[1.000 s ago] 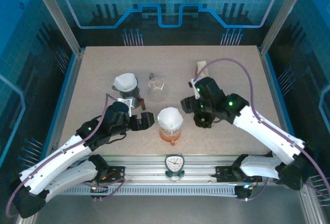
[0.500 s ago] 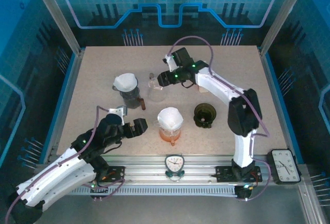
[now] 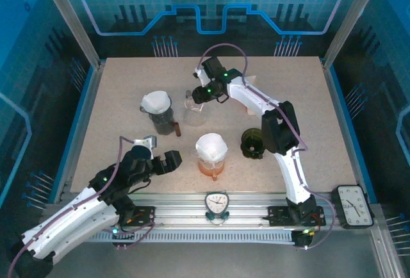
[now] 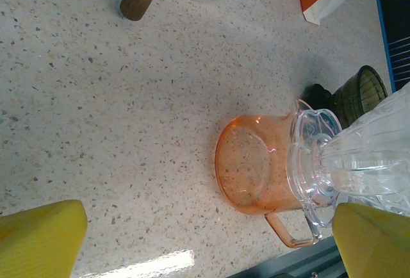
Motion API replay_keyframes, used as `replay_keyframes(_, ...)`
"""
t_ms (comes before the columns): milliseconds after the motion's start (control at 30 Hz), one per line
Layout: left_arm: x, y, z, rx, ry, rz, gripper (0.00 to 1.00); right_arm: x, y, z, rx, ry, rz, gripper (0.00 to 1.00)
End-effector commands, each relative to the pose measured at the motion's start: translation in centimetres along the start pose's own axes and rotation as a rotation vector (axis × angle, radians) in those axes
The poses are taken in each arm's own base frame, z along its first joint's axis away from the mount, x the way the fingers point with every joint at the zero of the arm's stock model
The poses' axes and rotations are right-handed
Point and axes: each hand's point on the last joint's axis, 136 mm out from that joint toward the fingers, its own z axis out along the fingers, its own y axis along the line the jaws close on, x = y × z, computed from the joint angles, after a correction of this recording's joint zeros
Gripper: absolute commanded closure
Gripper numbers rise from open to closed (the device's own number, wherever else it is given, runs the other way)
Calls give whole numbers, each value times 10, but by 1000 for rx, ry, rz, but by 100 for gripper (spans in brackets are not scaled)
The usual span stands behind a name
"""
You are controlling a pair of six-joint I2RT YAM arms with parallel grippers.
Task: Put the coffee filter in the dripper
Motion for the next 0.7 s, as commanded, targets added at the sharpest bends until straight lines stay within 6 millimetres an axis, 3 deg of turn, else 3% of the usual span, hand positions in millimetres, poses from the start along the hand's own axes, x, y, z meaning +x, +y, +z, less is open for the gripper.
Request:
replay_keyframes(0, -7, 0, 0, 4, -36, -8, 1, 10, 3, 5, 34, 40, -36, 62)
replay_keyframes(167, -6, 0, 0, 7, -32, -12, 1, 11, -2, -3, 96, 18, -36, 79)
replay_keyframes(367, -4, 0, 1, 10, -24, -19, 1, 16, -16, -30, 195, -29, -11, 89)
replay_keyframes(667, -3, -2, 0, 18, -12, -24, 1, 67, -52, -75, 346, -10, 37, 94)
